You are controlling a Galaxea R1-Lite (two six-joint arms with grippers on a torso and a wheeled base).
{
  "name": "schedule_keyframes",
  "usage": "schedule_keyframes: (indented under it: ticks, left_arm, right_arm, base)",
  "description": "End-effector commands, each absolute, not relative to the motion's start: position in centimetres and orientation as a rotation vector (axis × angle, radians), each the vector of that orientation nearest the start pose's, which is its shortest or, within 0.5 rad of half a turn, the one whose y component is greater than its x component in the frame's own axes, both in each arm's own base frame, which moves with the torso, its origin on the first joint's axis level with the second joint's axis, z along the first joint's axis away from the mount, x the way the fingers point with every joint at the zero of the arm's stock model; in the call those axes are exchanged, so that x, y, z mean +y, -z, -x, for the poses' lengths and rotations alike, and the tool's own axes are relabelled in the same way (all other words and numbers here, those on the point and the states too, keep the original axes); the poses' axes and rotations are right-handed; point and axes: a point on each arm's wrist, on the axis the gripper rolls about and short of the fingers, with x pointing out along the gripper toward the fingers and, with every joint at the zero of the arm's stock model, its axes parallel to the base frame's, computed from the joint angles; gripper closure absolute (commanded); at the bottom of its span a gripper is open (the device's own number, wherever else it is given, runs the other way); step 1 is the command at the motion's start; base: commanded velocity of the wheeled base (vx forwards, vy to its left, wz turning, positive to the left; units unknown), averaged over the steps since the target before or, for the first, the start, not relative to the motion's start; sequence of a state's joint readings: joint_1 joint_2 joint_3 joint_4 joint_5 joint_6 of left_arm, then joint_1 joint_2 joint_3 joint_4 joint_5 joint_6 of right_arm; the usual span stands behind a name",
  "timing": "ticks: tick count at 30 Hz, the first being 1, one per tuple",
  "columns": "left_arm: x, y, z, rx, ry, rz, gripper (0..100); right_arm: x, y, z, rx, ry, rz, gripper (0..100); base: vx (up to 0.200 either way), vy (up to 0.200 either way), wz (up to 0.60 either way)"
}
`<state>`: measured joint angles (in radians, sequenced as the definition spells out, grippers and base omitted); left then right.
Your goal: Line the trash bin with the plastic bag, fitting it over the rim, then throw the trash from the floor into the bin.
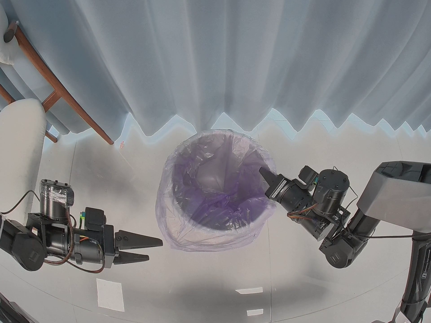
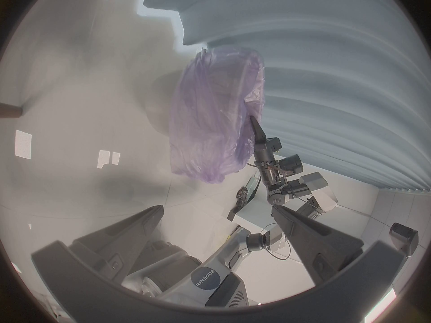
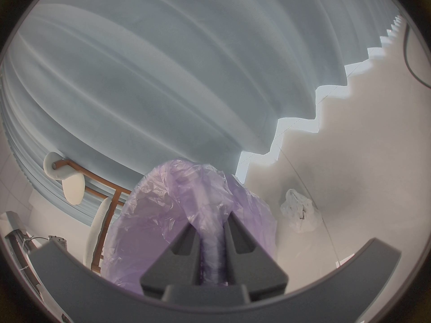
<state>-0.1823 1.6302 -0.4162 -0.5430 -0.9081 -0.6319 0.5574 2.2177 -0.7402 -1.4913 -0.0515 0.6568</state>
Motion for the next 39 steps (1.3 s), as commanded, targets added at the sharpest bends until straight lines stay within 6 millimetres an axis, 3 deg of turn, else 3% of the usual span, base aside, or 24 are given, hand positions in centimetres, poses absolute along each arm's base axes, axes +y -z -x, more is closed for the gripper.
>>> schedule_keyframes:
  ticks: [1,15,22,39]
  left_arm:
    - [-6.7,-8.6,-22.3,1.072,0.805,0.817,0]
    - [-6.7,-6.2,-24.6,1.139,0.749,0.858,0]
    - [-6.6,-6.2,-24.8,1.121,0.751,0.858,0]
    - [-6.0,-4.4,-25.6,1.133,0.717,0.875,0]
  right_arm:
    - [20.1,-7.5,-31.6,0.146,-0.507,-0.650,100]
    - [20.8,-8.1,-30.3,0.118,-0.557,-0.659,100]
    - [21.5,-8.4,-29.0,0.133,-0.590,-0.654,100]
    - [20.5,-10.1,-29.5,0.093,-0.583,-0.712,100]
  base:
    - [0.000,0.000,0.00]
    - [0.000,0.000,0.00]
    - [0.000,0.000,0.00]
    - [0.000,0.000,0.00]
